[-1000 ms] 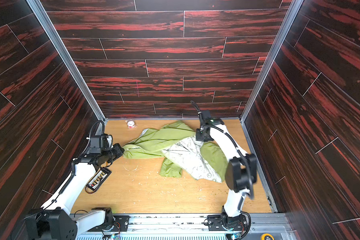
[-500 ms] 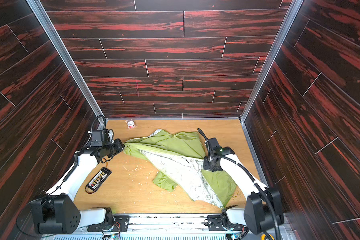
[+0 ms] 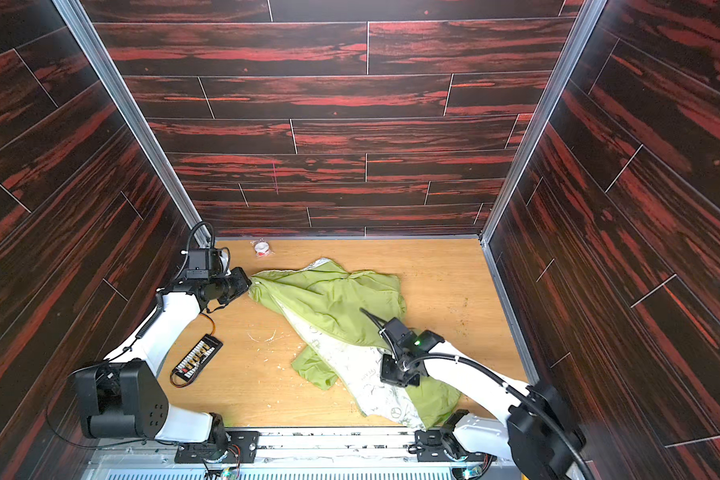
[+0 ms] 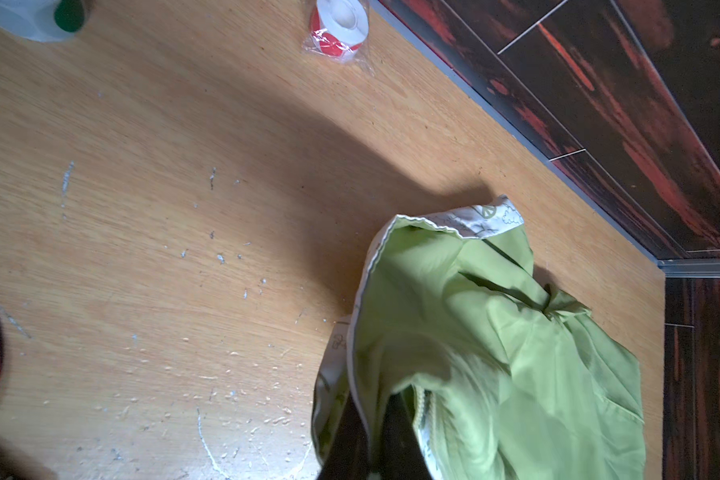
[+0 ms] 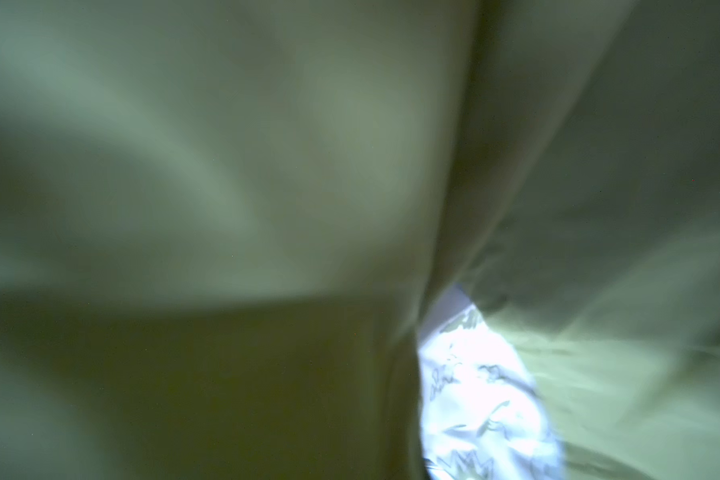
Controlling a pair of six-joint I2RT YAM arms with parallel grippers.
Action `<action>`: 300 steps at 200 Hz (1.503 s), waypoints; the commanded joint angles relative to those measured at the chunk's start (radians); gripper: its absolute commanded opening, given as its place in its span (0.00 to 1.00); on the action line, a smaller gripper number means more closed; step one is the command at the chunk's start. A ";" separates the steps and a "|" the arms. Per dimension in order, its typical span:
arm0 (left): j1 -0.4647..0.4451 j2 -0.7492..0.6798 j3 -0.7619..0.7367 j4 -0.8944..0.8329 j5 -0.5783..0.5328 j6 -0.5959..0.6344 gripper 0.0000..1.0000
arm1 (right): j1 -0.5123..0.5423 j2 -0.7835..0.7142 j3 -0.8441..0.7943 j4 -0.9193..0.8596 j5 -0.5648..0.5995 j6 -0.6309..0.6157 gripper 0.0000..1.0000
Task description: Zip up the jacket
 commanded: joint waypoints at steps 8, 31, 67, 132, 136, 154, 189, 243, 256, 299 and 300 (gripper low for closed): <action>0.008 -0.032 -0.006 0.029 0.022 0.011 0.00 | 0.007 0.109 -0.015 0.078 -0.046 0.147 0.07; 0.008 -0.055 -0.008 0.015 0.027 0.020 0.00 | -0.014 0.241 0.036 0.088 -0.022 0.136 0.04; 0.012 -0.108 -0.025 -0.009 0.010 0.019 0.00 | -0.195 0.348 0.007 0.167 -0.047 0.166 0.00; 0.019 -0.278 -0.103 -0.072 0.086 0.024 0.00 | -0.525 0.507 0.359 0.150 -0.078 0.098 0.00; 0.019 -0.289 -0.108 -0.079 0.102 0.023 0.00 | -0.539 0.535 0.397 0.141 -0.079 0.087 0.00; 0.016 -0.340 -0.132 -0.109 0.183 0.012 0.00 | -0.587 0.677 0.583 0.082 -0.061 0.030 0.00; -0.015 -0.398 -0.200 -0.153 0.358 0.011 0.00 | -0.652 0.884 0.916 -0.068 -0.001 -0.100 0.00; -0.098 -0.433 -0.259 -0.105 0.579 -0.031 0.00 | -0.653 0.674 0.963 -0.092 0.001 -0.211 0.46; -0.109 -0.427 -0.268 -0.098 0.603 -0.038 0.00 | -0.653 0.599 0.942 -0.107 0.023 -0.216 0.54; -0.120 -0.417 -0.292 -0.067 0.646 -0.061 0.00 | -0.644 0.372 0.812 -0.085 0.003 -0.194 0.59; -0.120 -0.416 -0.293 -0.067 0.646 -0.061 0.00 | -0.640 0.367 0.810 -0.083 0.001 -0.194 0.59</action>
